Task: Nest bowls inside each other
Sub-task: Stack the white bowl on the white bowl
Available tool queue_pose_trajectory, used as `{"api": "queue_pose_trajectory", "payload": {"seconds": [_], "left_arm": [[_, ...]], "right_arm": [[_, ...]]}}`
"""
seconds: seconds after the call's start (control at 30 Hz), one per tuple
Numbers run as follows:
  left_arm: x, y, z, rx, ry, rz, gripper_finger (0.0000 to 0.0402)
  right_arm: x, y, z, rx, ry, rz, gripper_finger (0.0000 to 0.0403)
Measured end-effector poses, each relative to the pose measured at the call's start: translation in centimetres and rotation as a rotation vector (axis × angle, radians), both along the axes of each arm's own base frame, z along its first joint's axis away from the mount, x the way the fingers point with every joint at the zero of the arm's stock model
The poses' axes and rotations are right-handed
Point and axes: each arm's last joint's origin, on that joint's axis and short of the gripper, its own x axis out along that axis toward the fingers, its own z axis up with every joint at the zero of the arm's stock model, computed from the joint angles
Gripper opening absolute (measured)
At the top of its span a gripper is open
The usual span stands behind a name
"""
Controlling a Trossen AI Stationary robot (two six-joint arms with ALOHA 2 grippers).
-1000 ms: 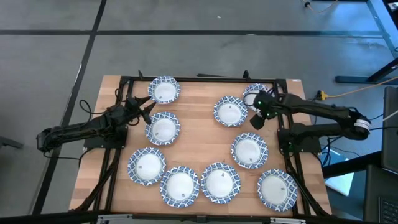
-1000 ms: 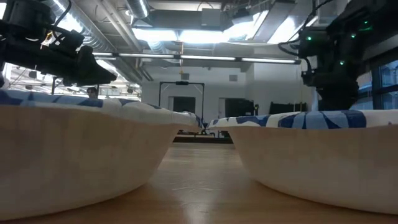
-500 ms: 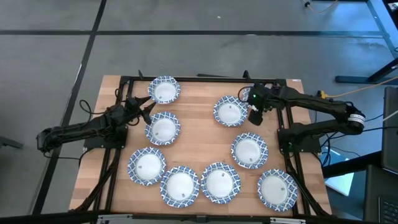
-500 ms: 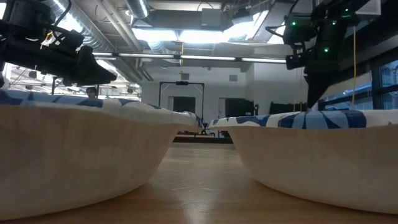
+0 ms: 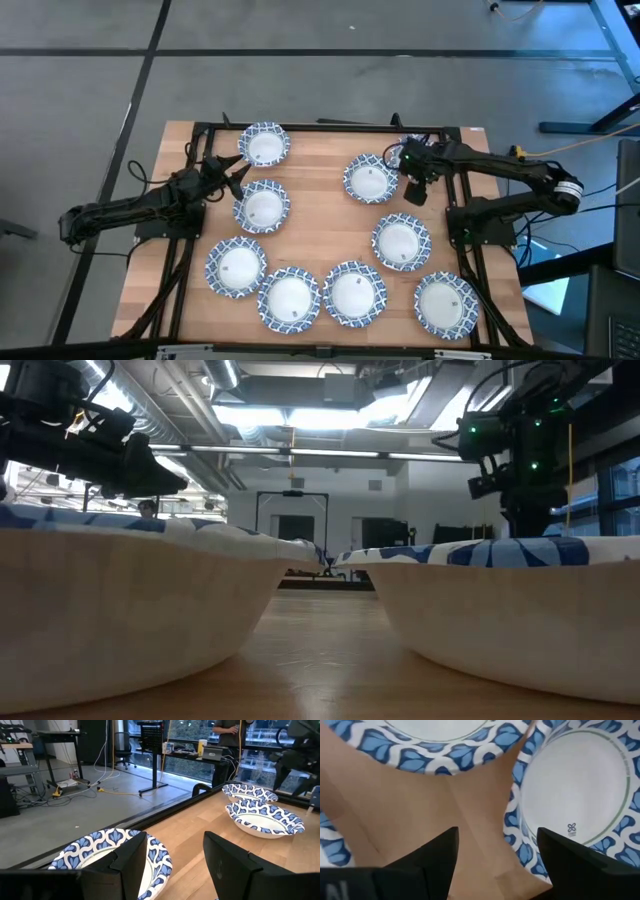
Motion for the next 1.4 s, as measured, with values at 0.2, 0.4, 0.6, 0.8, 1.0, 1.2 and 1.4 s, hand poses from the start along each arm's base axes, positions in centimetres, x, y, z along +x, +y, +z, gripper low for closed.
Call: {"api": "queue_pose_trajectory", "payload": {"seconds": [0.2,0.4,0.6,0.8,1.0,1.2,1.4], "left_arm": [[0.0,0.0,0.0,0.000,0.001,0.000,0.0190],[0.0,0.0,0.0,0.000,0.001,0.000,0.0190],[0.0,0.0,0.0,0.000,0.001,0.000,0.0190],[0.0,0.0,0.0,0.000,0.001,0.000,0.0190],[0.0,0.0,0.0,0.000,0.001,0.000,0.0190],[0.0,0.0,0.0,0.003,0.003,0.000,0.0190],[0.0,0.0,0.0,0.003,0.004,0.000,0.0190]], "right_arm": [[0.2,-0.7,-1.0,0.007,0.064,-0.029,0.0262],[1.1,-1.4,-2.8,0.022,0.131,-0.006,0.0230],[1.8,-1.8,-3.8,0.020,0.132,0.013,0.0190],[1.8,-1.9,-3.8,0.010,0.140,0.013,0.0147],[1.6,-2.2,-3.8,0.009,0.140,-0.005,0.0096],[1.4,-2.5,-3.8,0.009,0.140,-0.021,0.0040],[1.3,-2.7,-3.8,0.012,0.137,-0.032,0.0007]]}}
